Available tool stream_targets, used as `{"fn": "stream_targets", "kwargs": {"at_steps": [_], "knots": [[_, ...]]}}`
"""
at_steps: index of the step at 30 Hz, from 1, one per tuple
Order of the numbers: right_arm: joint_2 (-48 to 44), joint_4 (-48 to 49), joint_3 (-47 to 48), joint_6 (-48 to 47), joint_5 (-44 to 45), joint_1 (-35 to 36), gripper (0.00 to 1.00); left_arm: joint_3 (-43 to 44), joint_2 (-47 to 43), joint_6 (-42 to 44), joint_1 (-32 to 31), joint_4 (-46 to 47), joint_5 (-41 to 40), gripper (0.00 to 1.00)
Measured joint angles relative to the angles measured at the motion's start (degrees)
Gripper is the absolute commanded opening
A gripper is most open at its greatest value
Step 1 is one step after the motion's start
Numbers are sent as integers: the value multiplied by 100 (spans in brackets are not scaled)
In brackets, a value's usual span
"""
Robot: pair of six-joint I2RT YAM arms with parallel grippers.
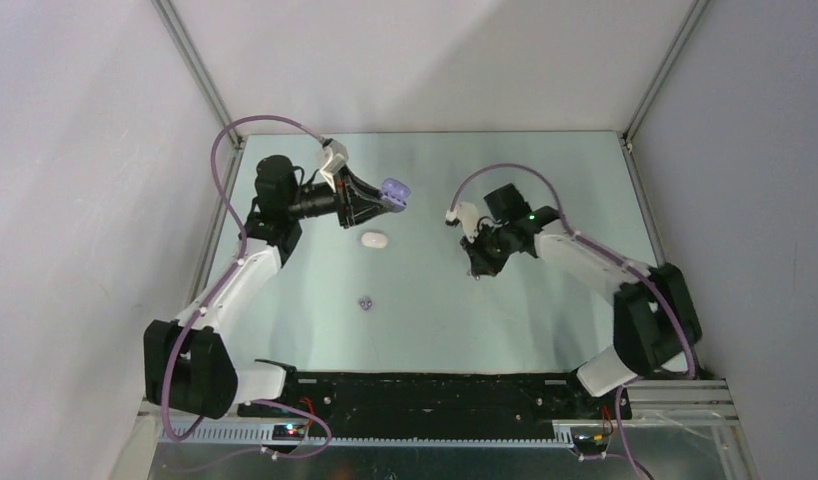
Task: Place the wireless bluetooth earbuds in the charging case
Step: Pick up the left earbud from the center of the board, then insert the left earbud into the left side groove of the charging case.
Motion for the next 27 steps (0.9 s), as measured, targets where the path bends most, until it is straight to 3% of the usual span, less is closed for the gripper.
{"fn": "stream_targets", "kwargs": {"at_steps": [5, 10, 19, 27], "knots": [[-1261, -39, 448, -1152, -1104, -317, 0, 4, 260, 229, 2, -7, 319, 0], [-2022, 361, 1132, -1399, -1720, -37, 0, 122, 459, 417, -17, -118, 597, 0], [-1449, 809, 2122, -1248, -2020, 636, 0, 894, 472, 1858, -245, -1602, 911, 0], [-719, 940, 2511, -940, -2138, 651, 0, 1932, 732, 4511, -417, -4367, 804, 0]]}}
